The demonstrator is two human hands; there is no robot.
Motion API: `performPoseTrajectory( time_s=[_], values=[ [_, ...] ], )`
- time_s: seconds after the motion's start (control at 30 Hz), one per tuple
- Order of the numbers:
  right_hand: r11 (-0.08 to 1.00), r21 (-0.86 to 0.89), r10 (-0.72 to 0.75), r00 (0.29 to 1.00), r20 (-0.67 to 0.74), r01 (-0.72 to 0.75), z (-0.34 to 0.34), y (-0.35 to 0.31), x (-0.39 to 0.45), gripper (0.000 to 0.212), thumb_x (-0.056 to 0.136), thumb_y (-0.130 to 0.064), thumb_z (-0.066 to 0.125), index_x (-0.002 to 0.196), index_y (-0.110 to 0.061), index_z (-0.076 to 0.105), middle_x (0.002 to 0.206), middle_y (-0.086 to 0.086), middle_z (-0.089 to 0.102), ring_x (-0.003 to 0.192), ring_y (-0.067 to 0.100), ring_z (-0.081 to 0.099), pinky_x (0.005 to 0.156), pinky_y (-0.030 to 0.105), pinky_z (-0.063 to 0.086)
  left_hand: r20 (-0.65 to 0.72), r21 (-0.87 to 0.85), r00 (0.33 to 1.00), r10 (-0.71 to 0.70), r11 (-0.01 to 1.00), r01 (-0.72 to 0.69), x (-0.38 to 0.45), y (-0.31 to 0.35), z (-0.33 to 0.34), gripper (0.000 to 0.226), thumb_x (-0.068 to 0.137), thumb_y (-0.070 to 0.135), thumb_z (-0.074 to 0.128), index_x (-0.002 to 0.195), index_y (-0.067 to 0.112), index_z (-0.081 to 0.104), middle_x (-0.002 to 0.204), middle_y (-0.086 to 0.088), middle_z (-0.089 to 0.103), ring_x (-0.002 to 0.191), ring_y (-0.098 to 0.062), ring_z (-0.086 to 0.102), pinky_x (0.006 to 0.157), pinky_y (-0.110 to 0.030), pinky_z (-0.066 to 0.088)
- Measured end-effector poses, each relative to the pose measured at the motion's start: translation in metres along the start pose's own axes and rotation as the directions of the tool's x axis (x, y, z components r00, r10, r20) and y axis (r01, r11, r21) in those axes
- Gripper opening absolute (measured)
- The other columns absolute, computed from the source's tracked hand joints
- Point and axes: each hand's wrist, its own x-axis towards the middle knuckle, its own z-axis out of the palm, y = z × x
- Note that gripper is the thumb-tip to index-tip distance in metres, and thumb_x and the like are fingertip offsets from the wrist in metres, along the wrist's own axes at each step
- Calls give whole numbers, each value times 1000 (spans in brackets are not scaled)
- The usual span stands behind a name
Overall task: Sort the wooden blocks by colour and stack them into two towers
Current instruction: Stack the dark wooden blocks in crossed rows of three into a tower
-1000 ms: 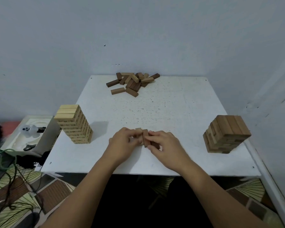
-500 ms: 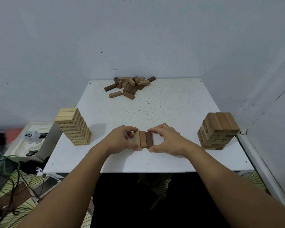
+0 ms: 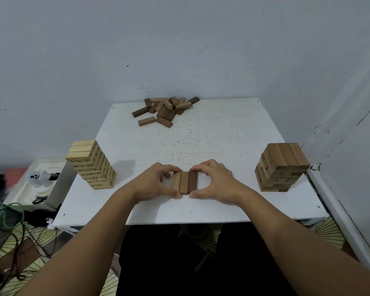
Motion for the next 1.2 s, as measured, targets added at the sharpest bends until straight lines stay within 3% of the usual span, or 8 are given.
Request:
performPoseTrajectory(
  time_s=[0.2, 0.3, 0.43, 0.63, 0.77, 0.9, 1.1, 1.2],
  values=[
    [995, 101, 8, 995, 100, -18, -9, 7, -1, 92, 68, -55, 88, 148, -40, 45, 139, -21, 35, 136, 6, 32, 113, 30, 33, 48, -6, 999, -18, 1000, 18, -1, 2, -6, 101, 74, 27, 94, 157, 41, 37, 116, 8, 56, 100, -13, 55, 87, -21, 42],
    [989, 151, -20, 990, 139, -1, -14, 12, -1, 69, 86, -32, 79, 148, -33, 49, 141, -19, 37, 136, 2, 35, 101, 14, 38, 18, -4, 999, -42, 999, 42, -11, 4, 2, 112, 69, 47, 95, 159, 34, 29, 126, 8, 53, 114, -7, 53, 94, -26, 44],
    [983, 183, -27, 1000, 8, 25, -4, 16, 1, 41, 90, -32, 76, 129, -37, 65, 132, -21, 44, 131, 0, 43, 113, 25, 35, -138, 166, 990, -38, 984, 61, -10, 8, 29, 113, 52, 83, 82, 147, 36, 43, 130, 8, 44, 127, -17, 47, 109, -42, 43],
    [975, 221, -10, 998, -59, 22, 0, 17, -2, 41, 82, -40, 85, 120, -36, 69, 129, -17, 47, 124, 0, 49, 104, 22, 39, -107, 294, 994, 19, 956, 13, -1, 16, 27, 78, 77, 50, 80, 148, 40, 49, 132, 10, 46, 128, -17, 43, 113, -44, 36],
    [968, 249, 2, 999, -46, 10, -2, 15, -5, 49, 73, -40, 91, 116, -38, 68, 128, -20, 45, 124, -5, 46, 91, 9, 36, -9, 276, 1000, 15, 961, -12, 3, 15, 14, 98, 65, 53, 73, 155, 42, 39, 134, 12, 45, 131, -18, 41, 115, -45, 35],
    [968, 252, 2, 1000, -26, 5, -4, 14, -6, 39, 74, -39, 90, 108, -40, 71, 129, -21, 44, 125, -5, 45, 85, 7, 38, -96, 195, 995, -16, 980, 34, -11, 0, 10, 122, 53, 62, 82, 160, 41, 27, 142, 9, 40, 133, -17, 41, 116, -46, 37],
    [973, 228, -17, 1000, -22, 22, -4, 14, -5, 26, 81, -34, 85, 104, -36, 74, 126, -20, 45, 125, -3, 43, 79, -3, 38, -220, 67, 976, -3, 998, 19, -23, -19, 14, 79, 62, 54, 95, 132, 34, 66, 123, 16, 48, 116, 3, 50, 103, -28, 44],
    [973, 232, -6, 1000, -25, 12, -3, 14, -5, 25, 79, -36, 87, 102, -38, 75, 125, -20, 45, 124, -4, 43, 82, 3, 38, -212, 35, 977, 13, 999, -5, -23, -18, 15, 70, 67, 47, 95, 130, 37, 68, 122, 16, 47, 117, 5, 49, 105, -26, 42]
  ],
)
